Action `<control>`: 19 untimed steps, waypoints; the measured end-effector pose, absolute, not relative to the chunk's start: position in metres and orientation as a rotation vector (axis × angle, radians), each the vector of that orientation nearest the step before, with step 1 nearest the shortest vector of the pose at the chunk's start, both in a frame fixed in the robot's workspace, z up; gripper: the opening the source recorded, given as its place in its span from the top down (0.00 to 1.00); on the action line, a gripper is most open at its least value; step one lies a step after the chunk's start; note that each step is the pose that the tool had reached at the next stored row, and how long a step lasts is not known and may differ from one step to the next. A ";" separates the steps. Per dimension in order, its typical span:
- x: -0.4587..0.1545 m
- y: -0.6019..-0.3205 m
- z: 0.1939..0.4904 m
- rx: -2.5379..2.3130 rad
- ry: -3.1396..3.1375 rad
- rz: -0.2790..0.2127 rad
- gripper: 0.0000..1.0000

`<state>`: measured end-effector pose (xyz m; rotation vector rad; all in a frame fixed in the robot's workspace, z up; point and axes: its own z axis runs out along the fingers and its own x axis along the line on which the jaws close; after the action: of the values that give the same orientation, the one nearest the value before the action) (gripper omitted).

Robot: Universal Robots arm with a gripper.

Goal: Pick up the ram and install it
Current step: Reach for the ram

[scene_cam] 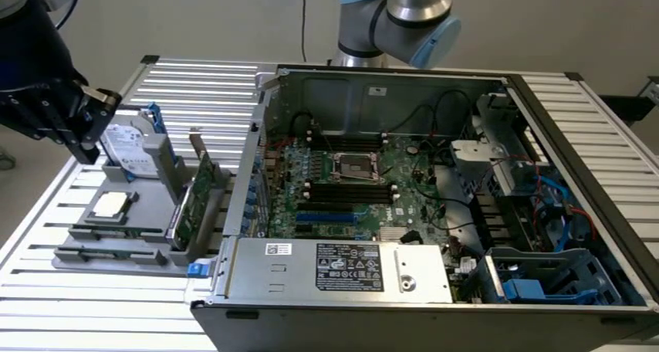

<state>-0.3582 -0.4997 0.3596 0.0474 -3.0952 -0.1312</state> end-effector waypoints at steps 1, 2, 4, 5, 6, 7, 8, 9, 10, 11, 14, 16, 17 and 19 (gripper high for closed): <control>-0.359 -0.500 0.359 0.054 -3.094 -0.128 0.89; -0.359 -0.500 0.359 0.061 -3.094 -0.122 0.89; -0.359 -0.500 0.359 0.078 -3.093 -0.092 0.89; -0.360 -0.500 0.359 0.087 -3.093 -0.070 0.89; -0.360 -0.500 0.359 0.097 -3.092 -0.048 0.89; -0.361 -0.499 0.359 0.106 -3.092 -0.029 0.89; -0.362 -0.499 0.358 0.111 -3.092 -0.019 0.89; -0.363 -0.498 0.357 0.114 -3.092 -0.014 0.89; -0.365 -0.497 0.356 0.115 -3.094 -0.011 0.89; -0.367 -0.496 0.354 0.115 -3.097 -0.010 0.89; -0.368 -0.496 0.351 0.115 -3.104 -0.011 0.89; -0.368 -0.496 0.351 0.115 -3.104 -0.011 0.89; -0.368 -0.496 0.351 0.115 -3.104 -0.011 0.89; -0.368 -0.496 0.351 0.115 -3.104 -0.011 0.89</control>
<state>-0.3679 -0.4960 0.3509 0.1150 -3.1042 -0.0112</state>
